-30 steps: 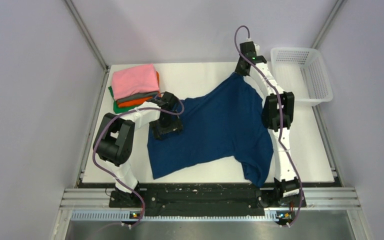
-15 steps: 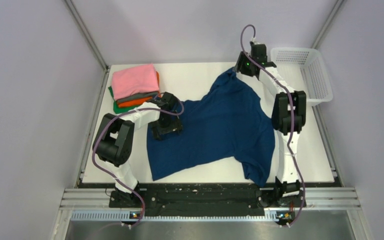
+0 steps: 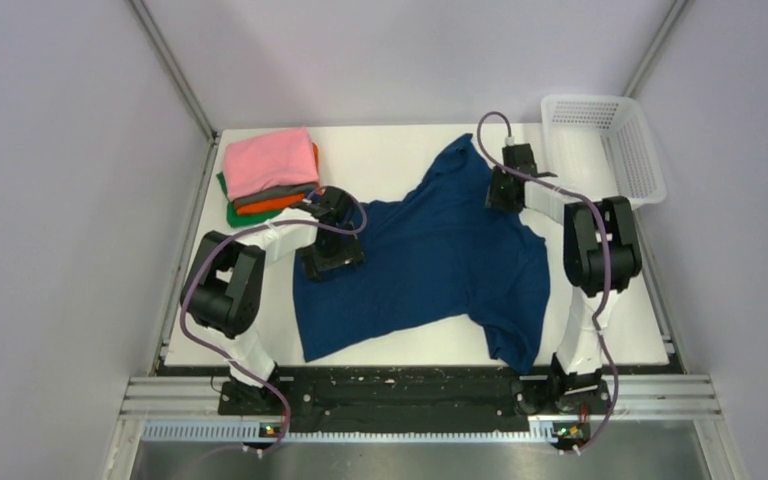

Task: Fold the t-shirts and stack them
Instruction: Flatten out the tshirt

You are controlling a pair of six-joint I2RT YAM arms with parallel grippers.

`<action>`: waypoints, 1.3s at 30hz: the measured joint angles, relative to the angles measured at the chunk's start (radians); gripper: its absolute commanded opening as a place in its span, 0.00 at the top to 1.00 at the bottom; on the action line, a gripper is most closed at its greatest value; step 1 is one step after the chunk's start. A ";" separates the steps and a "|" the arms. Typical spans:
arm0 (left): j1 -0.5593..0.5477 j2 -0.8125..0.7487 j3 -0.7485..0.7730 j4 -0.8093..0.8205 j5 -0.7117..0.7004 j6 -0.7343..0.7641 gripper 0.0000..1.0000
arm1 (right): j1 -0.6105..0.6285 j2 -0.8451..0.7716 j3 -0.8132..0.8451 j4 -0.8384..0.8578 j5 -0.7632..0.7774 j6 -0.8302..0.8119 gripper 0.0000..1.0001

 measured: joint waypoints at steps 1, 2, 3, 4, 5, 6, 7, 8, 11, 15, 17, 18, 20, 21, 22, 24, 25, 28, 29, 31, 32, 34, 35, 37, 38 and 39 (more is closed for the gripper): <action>0.000 -0.010 -0.012 0.008 0.000 0.000 0.03 | 0.000 -0.035 -0.052 0.003 0.013 0.014 0.66; 0.000 -0.021 -0.025 0.015 0.000 -0.001 0.03 | 0.000 -0.077 -0.114 0.018 0.026 0.031 0.67; 0.000 -0.038 -0.045 0.023 0.000 -0.002 0.03 | 0.000 -0.133 -0.195 0.031 0.038 0.059 0.68; 0.000 -0.049 -0.058 0.025 0.000 -0.004 0.03 | 0.000 -0.187 -0.260 0.027 0.048 0.082 0.68; 0.000 -0.063 -0.075 0.026 0.000 -0.005 0.03 | 0.000 -0.250 -0.336 0.015 0.056 0.110 0.68; 0.000 -0.075 -0.089 0.025 0.001 -0.008 0.03 | 0.000 -0.318 -0.411 -0.003 0.066 0.135 0.68; 0.000 -0.092 -0.108 0.024 0.002 -0.009 0.03 | 0.000 -0.386 -0.480 -0.032 0.075 0.161 0.68; 0.000 -0.105 -0.121 0.023 0.004 -0.011 0.03 | 0.002 -0.455 -0.543 -0.068 0.082 0.182 0.67; 0.000 -0.146 -0.163 0.010 0.010 -0.013 0.03 | 0.007 -0.657 -0.686 -0.196 0.093 0.230 0.61; 0.000 -0.177 -0.175 -0.020 0.023 -0.012 0.03 | 0.019 -0.825 -0.696 -0.249 0.089 0.204 0.54; 0.000 -0.177 -0.171 -0.022 0.024 -0.011 0.03 | 0.028 -0.822 -0.634 -0.233 0.081 0.157 0.52; 0.000 -0.177 -0.167 -0.026 0.024 -0.011 0.03 | 0.037 -0.800 -0.592 -0.207 0.079 0.130 0.51; -0.001 -0.177 -0.159 -0.029 0.023 -0.011 0.03 | 0.063 -0.746 -0.534 -0.137 0.066 0.095 0.51; -0.001 -0.176 -0.153 -0.030 0.023 -0.011 0.03 | 0.077 -0.713 -0.513 -0.094 0.053 0.085 0.51; -0.001 -0.177 -0.148 -0.030 0.024 -0.011 0.03 | 0.093 -0.672 -0.496 -0.051 0.039 0.081 0.51; -0.001 -0.176 -0.138 -0.030 0.024 -0.010 0.03 | 0.112 -0.593 -0.469 -0.007 0.028 0.084 0.50; -0.001 -0.176 -0.135 -0.030 0.024 -0.009 0.03 | 0.116 -0.552 -0.456 0.003 0.029 0.086 0.50; -0.001 -0.169 -0.124 -0.030 0.023 -0.007 0.03 | 0.123 -0.390 -0.385 0.016 0.049 0.095 0.50; -0.001 -0.165 -0.122 -0.030 0.023 -0.007 0.03 | 0.123 -0.353 -0.367 0.015 0.055 0.099 0.51; -0.001 -0.156 -0.119 -0.030 0.023 -0.007 0.03 | 0.123 -0.283 -0.330 0.011 0.066 0.103 0.51; -0.001 -0.153 -0.119 -0.031 0.023 -0.007 0.03 | 0.123 -0.256 -0.314 0.010 0.067 0.108 0.51; -0.001 -0.147 -0.118 -0.031 0.023 -0.006 0.03 | 0.123 -0.223 -0.294 0.010 0.069 0.114 0.51; -0.001 -0.145 -0.118 -0.032 0.023 -0.006 0.03 | 0.124 -0.220 -0.287 0.014 0.068 0.117 0.51; -0.001 -0.145 -0.118 -0.034 0.023 -0.006 0.03 | 0.124 -0.204 -0.266 0.016 0.076 0.125 0.51; -0.001 -0.145 -0.118 -0.034 0.023 -0.006 0.03 | 0.124 -0.195 -0.258 0.021 0.085 0.127 0.51; -0.001 -0.145 -0.118 -0.034 0.023 -0.006 0.03 | 0.125 -0.180 -0.249 0.027 0.099 0.132 0.51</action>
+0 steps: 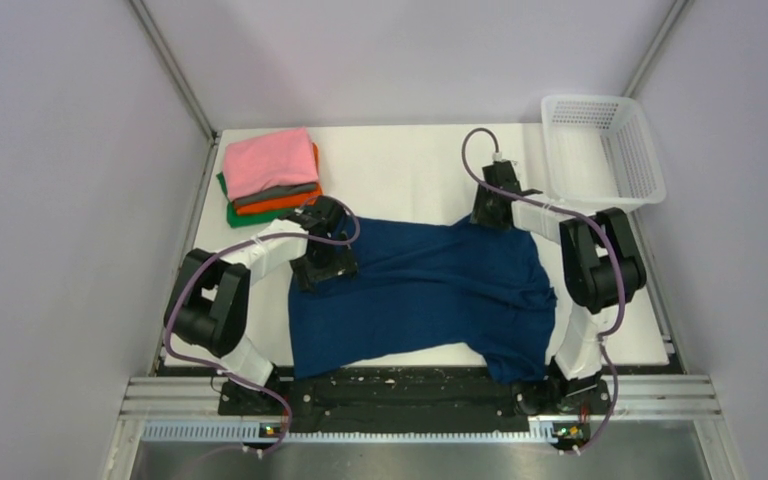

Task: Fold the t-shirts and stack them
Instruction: Flatten out the tshirt

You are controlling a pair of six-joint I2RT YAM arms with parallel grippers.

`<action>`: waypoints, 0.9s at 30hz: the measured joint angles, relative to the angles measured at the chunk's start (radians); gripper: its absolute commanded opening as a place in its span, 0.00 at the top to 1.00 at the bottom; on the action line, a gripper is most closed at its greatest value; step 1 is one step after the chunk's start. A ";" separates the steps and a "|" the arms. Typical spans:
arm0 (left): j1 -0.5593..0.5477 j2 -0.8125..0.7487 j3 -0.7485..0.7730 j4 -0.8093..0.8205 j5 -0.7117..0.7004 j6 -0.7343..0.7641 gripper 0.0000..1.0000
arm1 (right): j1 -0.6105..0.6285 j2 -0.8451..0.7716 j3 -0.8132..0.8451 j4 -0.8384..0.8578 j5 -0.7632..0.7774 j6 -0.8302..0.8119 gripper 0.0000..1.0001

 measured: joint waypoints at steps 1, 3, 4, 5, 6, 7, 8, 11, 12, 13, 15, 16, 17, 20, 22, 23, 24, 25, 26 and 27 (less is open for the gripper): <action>0.000 0.002 0.000 0.000 0.000 0.001 0.03 | 0.000 0.011 0.008 0.018 0.018 0.005 0.51; 0.000 0.010 0.002 0.000 0.000 0.002 0.03 | 0.000 0.037 0.015 0.089 0.050 0.014 0.51; 0.000 0.014 0.002 0.000 0.000 0.002 0.03 | 0.001 0.048 0.015 0.132 0.058 0.018 0.51; 0.000 0.017 0.003 0.000 0.000 0.003 0.03 | 0.002 0.058 0.017 0.164 0.060 0.022 0.51; 0.000 0.019 0.003 0.000 0.000 0.003 0.03 | 0.003 0.076 0.028 0.211 0.061 0.028 0.50; 0.000 0.020 0.003 0.000 0.000 0.003 0.03 | 0.004 0.082 0.033 0.224 0.061 0.029 0.50; 0.000 0.021 0.004 0.000 0.000 0.003 0.03 | 0.008 0.097 0.049 0.251 0.063 0.028 0.49; 0.000 0.021 0.004 0.000 0.000 0.003 0.03 | 0.024 0.146 0.125 0.317 0.063 0.013 0.48; 0.000 0.021 0.005 0.000 0.000 0.003 0.03 | 0.029 0.167 0.163 0.334 0.063 0.008 0.48; 0.000 0.021 0.006 0.000 0.000 0.003 0.03 | 0.034 0.200 0.224 0.354 0.060 0.000 0.48; 0.000 0.023 0.011 0.000 0.000 0.003 0.03 | 0.039 0.253 0.311 0.384 0.043 -0.012 0.48; 0.000 0.025 0.015 0.000 0.000 0.003 0.03 | 0.039 0.284 0.362 0.401 0.026 -0.020 0.48; 0.000 0.026 0.017 0.001 0.000 0.003 0.03 | 0.039 0.311 0.402 0.409 0.013 -0.025 0.47; 0.000 0.026 0.020 0.000 -0.001 0.003 0.03 | 0.039 0.368 0.494 0.402 -0.016 -0.052 0.44; 0.000 0.026 0.020 0.000 -0.002 0.003 0.03 | 0.039 0.369 0.499 0.382 -0.027 -0.082 0.41; 0.000 0.026 0.020 0.000 -0.002 0.003 0.03 | 0.039 0.366 0.499 0.372 -0.027 -0.098 0.40; 0.000 0.026 0.020 0.000 -0.003 0.003 0.03 | 0.039 0.362 0.497 0.352 -0.025 -0.111 0.40; 0.000 0.026 0.020 0.000 -0.003 0.003 0.03 | 0.039 0.353 0.494 0.320 -0.023 -0.121 0.40; 0.000 0.026 0.020 0.000 -0.003 0.004 0.03 | 0.037 0.336 0.478 0.297 -0.021 -0.125 0.40; 0.000 0.026 0.020 0.000 -0.003 0.005 0.03 | 0.034 0.312 0.451 0.276 -0.018 -0.126 0.40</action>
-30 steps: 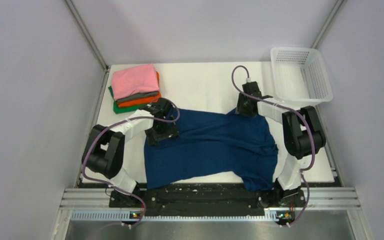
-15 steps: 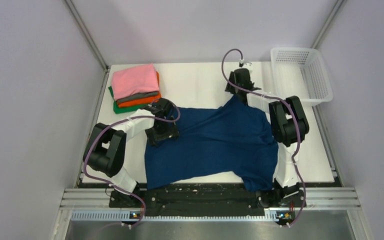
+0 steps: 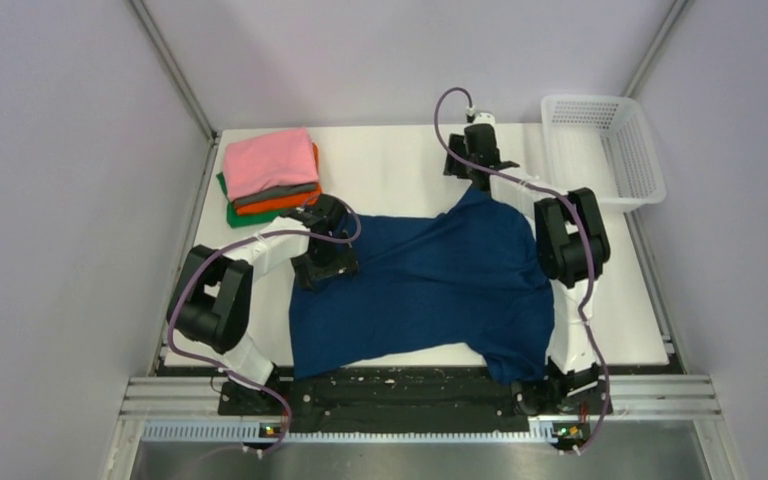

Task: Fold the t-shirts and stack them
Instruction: Flatten out the tshirt

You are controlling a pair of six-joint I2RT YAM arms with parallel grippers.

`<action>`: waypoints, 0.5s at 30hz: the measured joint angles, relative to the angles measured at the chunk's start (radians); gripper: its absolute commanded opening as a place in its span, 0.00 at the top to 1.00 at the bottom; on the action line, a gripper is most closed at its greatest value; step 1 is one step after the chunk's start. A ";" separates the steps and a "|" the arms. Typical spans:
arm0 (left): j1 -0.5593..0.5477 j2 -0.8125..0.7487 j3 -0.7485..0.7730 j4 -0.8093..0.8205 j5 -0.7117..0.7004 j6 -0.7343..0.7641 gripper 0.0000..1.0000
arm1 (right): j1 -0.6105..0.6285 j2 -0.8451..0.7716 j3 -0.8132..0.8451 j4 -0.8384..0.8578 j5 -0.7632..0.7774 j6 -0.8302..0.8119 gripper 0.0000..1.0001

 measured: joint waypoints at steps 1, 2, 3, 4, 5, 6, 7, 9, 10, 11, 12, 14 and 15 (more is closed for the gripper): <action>0.000 0.000 0.000 0.000 0.000 0.001 0.03 | -0.004 -0.041 -0.044 -0.024 0.000 0.006 0.40; 0.000 0.000 0.000 0.000 0.000 0.002 0.03 | -0.006 -0.076 -0.086 -0.037 -0.001 0.013 0.40; 0.000 0.000 0.000 0.000 0.000 0.002 0.03 | -0.010 -0.128 -0.151 -0.047 -0.004 0.027 0.41; 0.000 0.000 0.000 0.000 0.000 0.003 0.03 | -0.014 -0.178 -0.214 -0.055 -0.004 0.040 0.41; 0.000 0.000 0.000 0.000 0.000 0.005 0.03 | -0.017 -0.217 -0.261 -0.066 -0.003 0.052 0.41; 0.000 0.000 0.000 0.000 0.000 0.005 0.03 | -0.021 -0.255 -0.312 -0.068 -0.003 0.063 0.41; 0.000 0.000 0.000 0.000 0.000 0.008 0.03 | -0.023 -0.290 -0.360 -0.076 -0.003 0.080 0.41; 0.000 0.000 0.000 0.000 0.000 0.012 0.03 | -0.025 -0.311 -0.406 -0.083 -0.003 0.101 0.41; 0.000 0.001 0.000 0.000 0.000 0.013 0.03 | -0.027 -0.311 -0.417 -0.084 -0.005 0.110 0.42; 0.000 0.001 0.000 0.000 0.001 0.016 0.03 | -0.028 -0.307 -0.425 -0.086 -0.010 0.117 0.42; 0.000 0.001 0.000 0.000 0.001 0.016 0.03 | -0.028 -0.303 -0.428 -0.091 -0.014 0.124 0.42; 0.000 0.003 0.000 0.000 0.001 0.016 0.03 | -0.028 -0.283 -0.422 -0.082 -0.029 0.138 0.43; 0.000 0.003 0.000 0.000 0.001 0.016 0.03 | -0.028 -0.270 -0.416 -0.080 -0.035 0.142 0.43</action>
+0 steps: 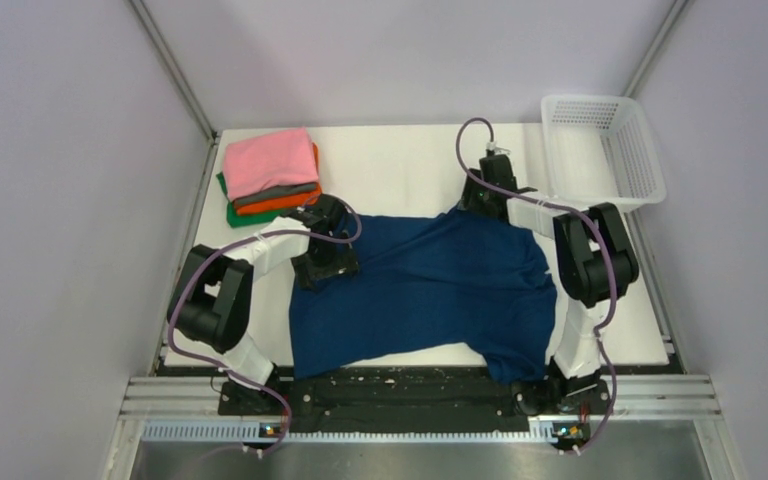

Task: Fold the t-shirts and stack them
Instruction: Flatten out the tshirt

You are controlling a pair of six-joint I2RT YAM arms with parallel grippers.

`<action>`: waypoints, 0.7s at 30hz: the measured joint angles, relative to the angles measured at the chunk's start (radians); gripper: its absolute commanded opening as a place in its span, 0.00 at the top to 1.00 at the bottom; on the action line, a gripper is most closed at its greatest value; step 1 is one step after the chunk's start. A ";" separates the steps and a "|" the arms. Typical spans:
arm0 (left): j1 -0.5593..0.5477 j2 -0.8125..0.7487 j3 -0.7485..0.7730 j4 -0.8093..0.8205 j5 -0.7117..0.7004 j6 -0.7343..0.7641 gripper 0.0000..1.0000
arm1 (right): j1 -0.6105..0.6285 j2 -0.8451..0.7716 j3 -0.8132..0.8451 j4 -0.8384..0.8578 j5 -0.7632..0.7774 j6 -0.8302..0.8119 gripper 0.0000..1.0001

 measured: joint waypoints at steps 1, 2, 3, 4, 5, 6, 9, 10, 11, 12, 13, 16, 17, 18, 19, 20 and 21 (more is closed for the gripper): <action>0.000 0.000 0.000 0.000 0.000 0.000 0.03 | 0.000 0.019 0.012 0.004 -0.005 0.005 0.43; 0.000 0.000 0.000 0.001 0.000 0.000 0.03 | 0.000 0.036 0.019 0.012 -0.009 0.008 0.43; 0.000 0.000 0.000 0.002 0.000 0.000 0.03 | 0.000 0.057 0.032 0.019 -0.008 0.011 0.43; 0.000 0.000 0.000 0.002 0.001 0.000 0.03 | 0.000 0.077 0.047 0.032 -0.006 0.012 0.43; 0.000 0.000 0.000 0.002 0.002 0.000 0.03 | 0.000 0.093 0.071 0.045 -0.009 0.013 0.44; 0.000 0.000 0.000 0.004 0.003 0.000 0.03 | 0.000 0.110 0.092 0.056 -0.007 0.013 0.44; 0.000 0.000 0.000 0.007 0.003 0.000 0.03 | 0.000 0.171 0.173 0.076 -0.009 0.012 0.44; 0.000 0.000 0.000 0.008 0.003 0.000 0.03 | 0.000 0.190 0.198 0.083 -0.011 0.012 0.44; 0.000 0.000 0.000 0.008 0.003 0.000 0.03 | 0.002 0.209 0.225 0.089 -0.012 0.011 0.44; 0.000 0.000 0.000 0.008 0.003 0.000 0.03 | 0.005 0.227 0.251 0.092 -0.013 0.011 0.44; 0.000 0.000 0.000 0.009 0.005 0.000 0.03 | 0.006 0.254 0.291 0.094 -0.019 0.010 0.44; 0.000 0.000 0.000 0.011 0.011 -0.001 0.03 | 0.015 0.350 0.433 0.096 -0.034 0.002 0.44; 0.000 0.000 0.000 0.012 0.011 -0.001 0.03 | 0.019 0.376 0.473 0.093 -0.035 -0.002 0.44; 0.000 0.000 0.000 0.011 0.011 -0.001 0.03 | 0.025 0.400 0.516 0.077 -0.034 -0.008 0.43; 0.000 0.000 0.000 0.011 0.011 -0.001 0.03 | 0.031 0.417 0.548 0.060 -0.032 -0.019 0.42; 0.000 0.000 0.000 0.011 0.011 -0.001 0.03 | 0.037 0.419 0.560 0.045 -0.029 -0.032 0.42; 0.000 0.000 0.002 0.007 0.011 -0.001 0.03 | 0.041 0.416 0.562 0.035 -0.023 -0.043 0.41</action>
